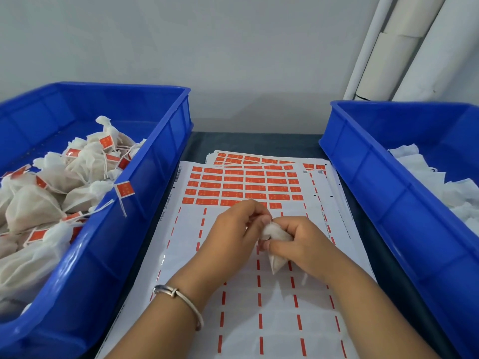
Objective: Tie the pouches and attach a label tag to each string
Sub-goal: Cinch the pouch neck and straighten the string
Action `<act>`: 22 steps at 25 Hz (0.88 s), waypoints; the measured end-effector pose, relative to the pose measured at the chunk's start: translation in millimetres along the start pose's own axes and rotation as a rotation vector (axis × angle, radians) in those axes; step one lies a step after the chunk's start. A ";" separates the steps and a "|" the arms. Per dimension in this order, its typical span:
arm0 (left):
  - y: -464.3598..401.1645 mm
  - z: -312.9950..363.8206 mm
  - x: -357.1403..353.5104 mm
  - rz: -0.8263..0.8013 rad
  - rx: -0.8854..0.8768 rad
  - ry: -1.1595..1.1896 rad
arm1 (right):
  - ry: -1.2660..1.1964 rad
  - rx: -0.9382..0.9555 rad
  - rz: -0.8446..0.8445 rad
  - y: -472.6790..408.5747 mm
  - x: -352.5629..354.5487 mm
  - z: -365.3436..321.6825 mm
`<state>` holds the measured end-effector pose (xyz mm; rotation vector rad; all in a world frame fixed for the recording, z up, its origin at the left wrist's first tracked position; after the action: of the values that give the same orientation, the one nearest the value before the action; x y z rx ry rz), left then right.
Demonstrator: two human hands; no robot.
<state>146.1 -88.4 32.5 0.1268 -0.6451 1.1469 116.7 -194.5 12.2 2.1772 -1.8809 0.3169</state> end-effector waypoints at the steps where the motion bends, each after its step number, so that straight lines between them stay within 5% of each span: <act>1: -0.2 -1.8 0.0 0.011 0.024 0.030 | 0.012 0.014 0.050 -0.8 2.1 -1.6; 11: 2.8 -25.3 -12.7 0.055 0.394 0.548 | 0.138 0.216 0.399 6.0 18.4 -13.3; 18: 5.8 -37.7 -22.2 0.034 0.542 0.721 | 0.291 0.260 0.422 3.7 19.0 -14.1; 22: 3.0 -34.0 -19.9 0.042 0.483 0.763 | 0.312 0.185 0.421 -0.2 20.7 -6.5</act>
<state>152.4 -89.1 -6.5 0.0748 0.3109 1.2604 119.9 -211.7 24.9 1.6836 -2.1722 0.8844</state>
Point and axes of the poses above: each hand's wrist, its own y-axis away from the middle knuckle, its own x-axis out of the back of the hand, z = x × y, the point moved 7 cm from there along -y, towards the middle knuckle, and after that the axes turned 1 degree about -y, right-handed, at the moved point
